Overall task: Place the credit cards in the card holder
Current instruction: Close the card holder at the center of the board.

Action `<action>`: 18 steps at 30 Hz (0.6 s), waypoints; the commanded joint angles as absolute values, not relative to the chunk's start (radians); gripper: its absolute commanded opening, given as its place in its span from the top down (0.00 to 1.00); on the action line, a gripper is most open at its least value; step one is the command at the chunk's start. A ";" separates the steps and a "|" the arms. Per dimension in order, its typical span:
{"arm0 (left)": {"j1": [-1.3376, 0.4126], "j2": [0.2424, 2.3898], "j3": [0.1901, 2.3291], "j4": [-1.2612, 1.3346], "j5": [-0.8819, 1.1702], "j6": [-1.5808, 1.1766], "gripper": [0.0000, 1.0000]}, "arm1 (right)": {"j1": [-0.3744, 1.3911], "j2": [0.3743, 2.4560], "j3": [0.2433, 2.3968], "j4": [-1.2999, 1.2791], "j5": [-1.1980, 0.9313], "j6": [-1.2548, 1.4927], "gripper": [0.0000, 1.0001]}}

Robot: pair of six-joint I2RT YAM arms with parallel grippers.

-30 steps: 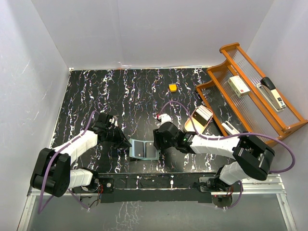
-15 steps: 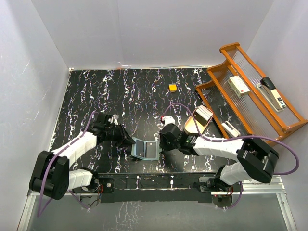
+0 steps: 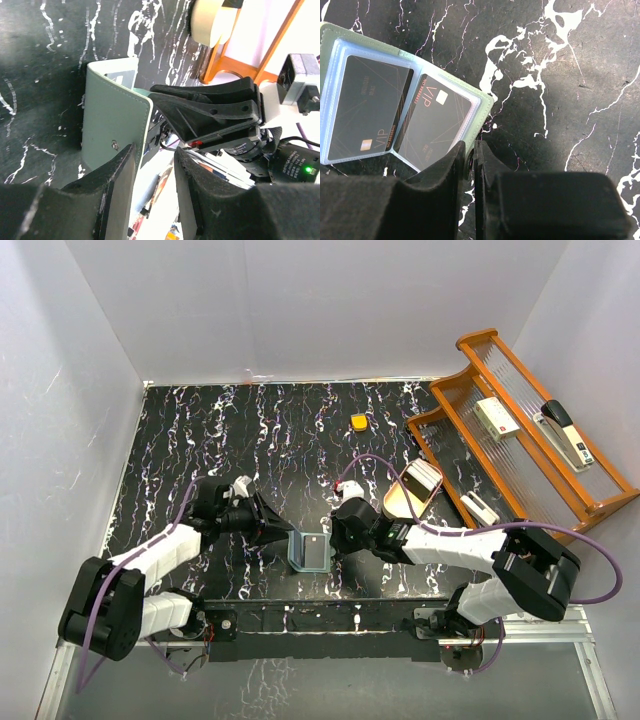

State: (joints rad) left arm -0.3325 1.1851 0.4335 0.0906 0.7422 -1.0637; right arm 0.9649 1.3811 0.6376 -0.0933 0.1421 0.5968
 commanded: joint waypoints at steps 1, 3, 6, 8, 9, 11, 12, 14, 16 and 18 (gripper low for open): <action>-0.367 1.209 0.437 0.203 0.798 -1.119 0.65 | 0.969 1.376 0.648 -0.030 0.140 0.593 0.88; -0.388 1.240 0.438 0.228 0.791 -1.124 0.65 | 0.969 1.375 0.644 -0.027 0.142 0.597 0.88; -0.427 1.292 0.444 0.265 0.779 -1.129 0.59 | 0.969 1.367 0.643 -0.028 0.150 0.597 0.88; -0.454 1.321 0.453 0.283 0.764 -1.129 0.58 | 0.967 1.363 0.644 -0.030 0.158 0.597 0.87; -0.466 1.335 0.459 0.287 0.756 -1.127 0.58 | 0.967 1.360 0.646 -0.032 0.163 0.597 0.86; -0.484 1.361 0.474 0.283 0.737 -1.114 0.58 | 0.968 1.353 0.651 -0.045 0.166 0.597 0.84; -0.490 1.363 0.481 0.277 0.727 -1.105 0.58 | 0.968 1.347 0.653 -0.050 0.166 0.599 0.83; -0.499 1.401 0.494 0.258 0.708 -1.085 0.57 | 0.967 1.331 0.653 -0.061 0.174 0.614 0.80; -0.505 1.425 0.503 0.249 0.697 -1.070 0.58 | 0.967 1.312 0.650 -0.071 0.179 0.629 0.76; -0.511 1.449 0.509 0.234 0.680 -1.054 0.60 | 0.968 1.293 0.648 -0.076 0.180 0.646 0.72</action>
